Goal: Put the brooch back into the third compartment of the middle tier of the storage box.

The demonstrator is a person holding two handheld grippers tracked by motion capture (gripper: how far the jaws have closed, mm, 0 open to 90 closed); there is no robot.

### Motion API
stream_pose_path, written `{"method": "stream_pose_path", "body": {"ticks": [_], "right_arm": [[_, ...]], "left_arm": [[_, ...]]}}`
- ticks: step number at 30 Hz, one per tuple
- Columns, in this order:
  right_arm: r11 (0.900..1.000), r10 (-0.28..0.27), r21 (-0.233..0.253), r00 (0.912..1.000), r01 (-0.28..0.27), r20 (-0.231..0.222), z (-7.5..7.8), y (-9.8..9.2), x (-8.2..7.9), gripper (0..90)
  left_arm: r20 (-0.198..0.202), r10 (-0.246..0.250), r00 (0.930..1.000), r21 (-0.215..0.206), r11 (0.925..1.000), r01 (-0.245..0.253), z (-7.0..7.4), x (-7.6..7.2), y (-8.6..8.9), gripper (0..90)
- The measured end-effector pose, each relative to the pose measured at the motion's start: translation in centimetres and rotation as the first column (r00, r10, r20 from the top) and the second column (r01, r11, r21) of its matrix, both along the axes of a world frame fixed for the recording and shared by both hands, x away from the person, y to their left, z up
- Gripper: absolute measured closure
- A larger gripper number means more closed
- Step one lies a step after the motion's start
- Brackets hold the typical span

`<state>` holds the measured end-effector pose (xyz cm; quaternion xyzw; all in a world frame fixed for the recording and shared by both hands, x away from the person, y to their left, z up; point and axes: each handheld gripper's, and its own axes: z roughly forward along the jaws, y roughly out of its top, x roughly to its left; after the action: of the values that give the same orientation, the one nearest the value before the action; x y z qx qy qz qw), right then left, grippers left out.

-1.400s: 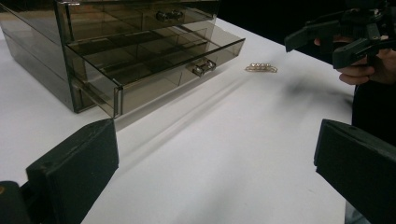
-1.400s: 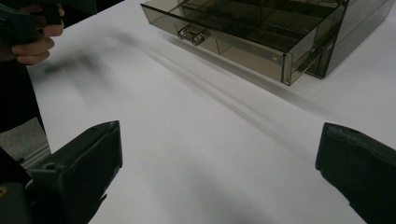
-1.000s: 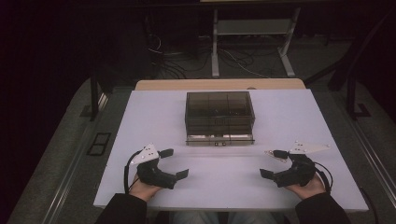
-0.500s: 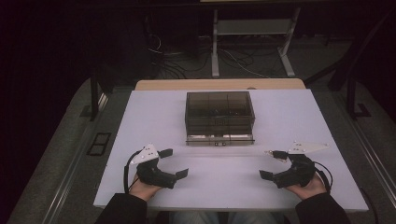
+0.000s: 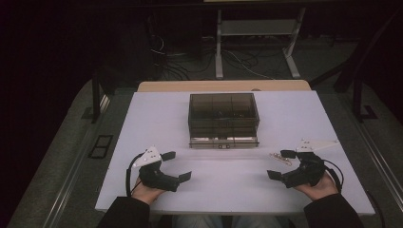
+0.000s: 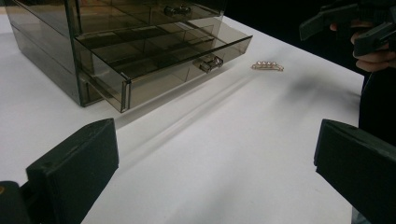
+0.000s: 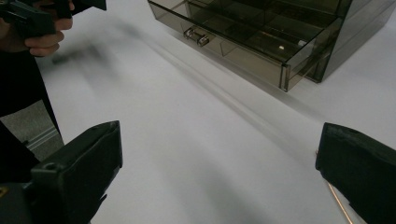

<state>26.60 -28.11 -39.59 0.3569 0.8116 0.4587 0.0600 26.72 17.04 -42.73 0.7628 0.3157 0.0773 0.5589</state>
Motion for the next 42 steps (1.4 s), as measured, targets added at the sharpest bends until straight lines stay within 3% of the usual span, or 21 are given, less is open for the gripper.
{"method": "stream_pose_path", "body": {"ticks": [28,42], "right_arm": [[0.999,-0.005,-0.052,0.999,0.003,-0.045,2.2,-1.7,2.2,0.2],[0.997,-0.024,-0.075,0.9969,0.019,-0.075,1.9,-2.6,3.5,0.3]], "left_arm": [[-0.002,-0.001,1.0,0.001,1.0,0.001,0.0,0.1,0.0,0.0],[-0.005,-0.002,1.0,0.0,1.0,0.002,-0.1,0.1,0.0,0.0]]}}
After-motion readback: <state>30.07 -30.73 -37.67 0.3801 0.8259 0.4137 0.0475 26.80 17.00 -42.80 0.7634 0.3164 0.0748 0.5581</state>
